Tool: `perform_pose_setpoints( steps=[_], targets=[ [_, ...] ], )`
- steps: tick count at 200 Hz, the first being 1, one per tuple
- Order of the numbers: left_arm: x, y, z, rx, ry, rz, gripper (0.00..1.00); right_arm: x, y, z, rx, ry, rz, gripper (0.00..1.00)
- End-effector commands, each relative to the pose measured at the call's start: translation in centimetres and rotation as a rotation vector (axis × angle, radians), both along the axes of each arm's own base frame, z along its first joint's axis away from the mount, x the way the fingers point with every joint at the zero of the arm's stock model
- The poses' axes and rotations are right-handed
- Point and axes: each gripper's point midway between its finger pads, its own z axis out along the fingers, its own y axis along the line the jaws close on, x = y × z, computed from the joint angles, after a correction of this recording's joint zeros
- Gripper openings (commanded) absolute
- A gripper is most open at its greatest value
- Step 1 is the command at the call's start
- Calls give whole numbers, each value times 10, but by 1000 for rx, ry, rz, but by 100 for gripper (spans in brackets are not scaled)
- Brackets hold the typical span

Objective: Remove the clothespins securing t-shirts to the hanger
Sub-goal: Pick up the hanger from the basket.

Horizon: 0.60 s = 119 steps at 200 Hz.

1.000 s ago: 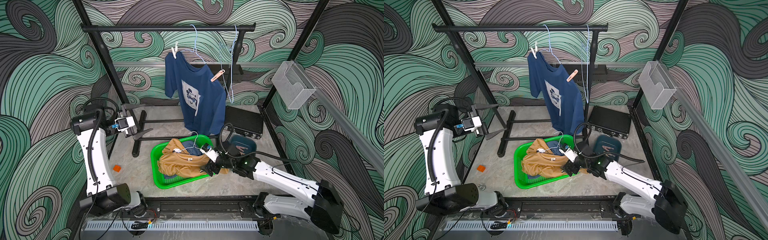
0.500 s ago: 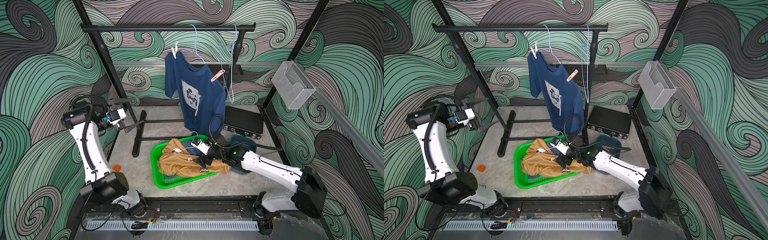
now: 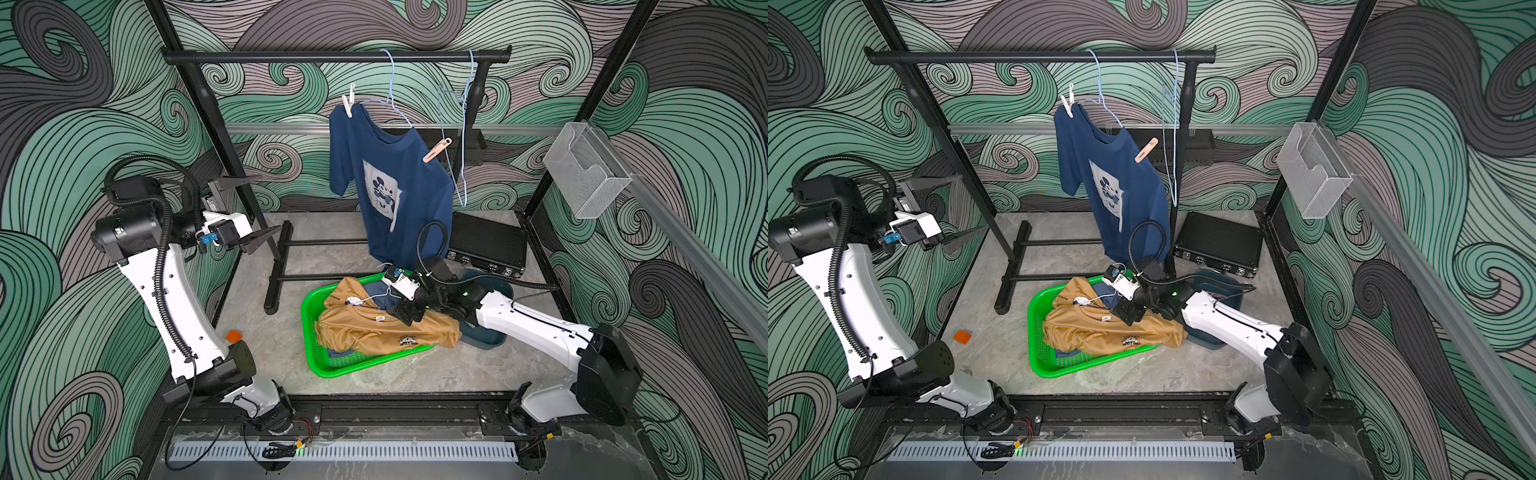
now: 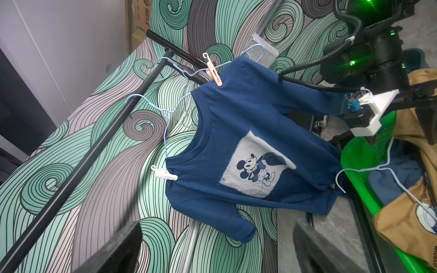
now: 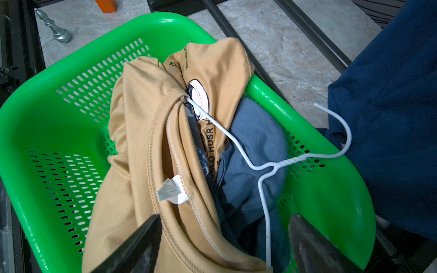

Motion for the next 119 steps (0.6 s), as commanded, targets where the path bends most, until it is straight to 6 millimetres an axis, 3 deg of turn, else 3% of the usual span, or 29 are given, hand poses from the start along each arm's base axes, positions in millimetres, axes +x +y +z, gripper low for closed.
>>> perform_pose_setpoints(
  steps=[1,14,42,46,72,103,119],
  targets=[
    [0,1,-29,326,-275,-1,99,3,2,2,1,12,11,84],
    [8,2,-39,349,-180,42,99,6,1,-4,-3,32,-2,80],
    [34,-1,-80,431,48,128,99,9,3,-9,-2,56,-7,72],
    [28,-4,-74,414,42,140,99,10,3,-9,-2,55,-8,71],
    [45,-6,-80,230,157,210,99,12,2,-10,-6,67,-18,65],
    [80,0,-67,-69,211,462,99,13,-3,-13,-13,77,-34,62],
    [78,-4,-75,-90,193,485,99,12,-5,-14,-19,82,-37,61]
  ],
)
